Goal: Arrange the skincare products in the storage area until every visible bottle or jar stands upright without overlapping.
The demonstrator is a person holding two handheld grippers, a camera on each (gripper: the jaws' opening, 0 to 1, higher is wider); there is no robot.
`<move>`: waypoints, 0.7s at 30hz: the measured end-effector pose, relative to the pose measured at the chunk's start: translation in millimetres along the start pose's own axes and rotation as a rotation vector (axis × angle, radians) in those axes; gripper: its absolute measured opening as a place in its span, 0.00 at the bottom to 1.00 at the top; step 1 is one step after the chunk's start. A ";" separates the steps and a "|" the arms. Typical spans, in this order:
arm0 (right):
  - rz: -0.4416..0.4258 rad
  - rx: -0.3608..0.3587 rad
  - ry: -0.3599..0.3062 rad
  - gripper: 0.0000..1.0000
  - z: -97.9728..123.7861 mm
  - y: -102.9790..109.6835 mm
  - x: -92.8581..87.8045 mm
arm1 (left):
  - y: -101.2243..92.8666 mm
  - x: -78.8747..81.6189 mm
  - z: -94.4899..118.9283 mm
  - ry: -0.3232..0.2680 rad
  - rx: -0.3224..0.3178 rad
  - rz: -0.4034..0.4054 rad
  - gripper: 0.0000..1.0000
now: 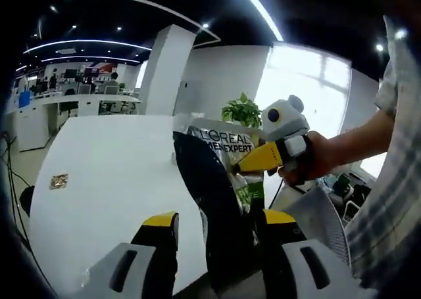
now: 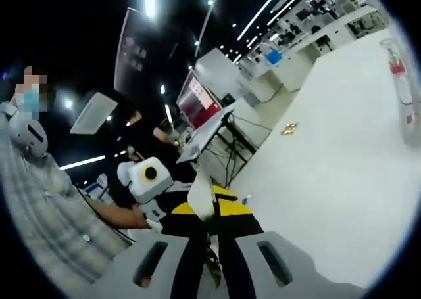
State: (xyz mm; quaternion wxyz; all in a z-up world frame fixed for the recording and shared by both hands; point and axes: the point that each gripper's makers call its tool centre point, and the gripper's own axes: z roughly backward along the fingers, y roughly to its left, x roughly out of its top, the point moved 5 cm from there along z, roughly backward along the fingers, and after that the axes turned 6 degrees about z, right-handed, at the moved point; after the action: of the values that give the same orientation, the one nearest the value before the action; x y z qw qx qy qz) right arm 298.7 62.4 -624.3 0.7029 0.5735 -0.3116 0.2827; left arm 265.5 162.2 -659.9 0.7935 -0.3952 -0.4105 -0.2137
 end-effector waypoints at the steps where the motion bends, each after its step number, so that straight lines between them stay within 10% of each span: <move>1: 0.011 0.019 0.008 0.03 -0.5 0.9 -0.3 | -3.4 -1.1 -0.4 0.011 -0.030 0.010 0.50; 10: 0.128 0.057 0.076 0.03 -2.1 4.7 -10.4 | -7.3 -6.6 2.0 0.066 -0.068 -0.022 0.26; 21: 0.016 0.047 0.035 0.10 3.2 -0.8 -15.2 | -10.8 -4.3 6.1 0.063 -0.087 0.012 0.16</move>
State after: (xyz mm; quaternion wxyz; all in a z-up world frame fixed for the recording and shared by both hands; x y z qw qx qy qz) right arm 289.1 58.5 -636.0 0.6922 0.5824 -0.2970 0.3056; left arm 253.0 160.7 -656.4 0.7895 -0.4247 -0.3732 -0.2388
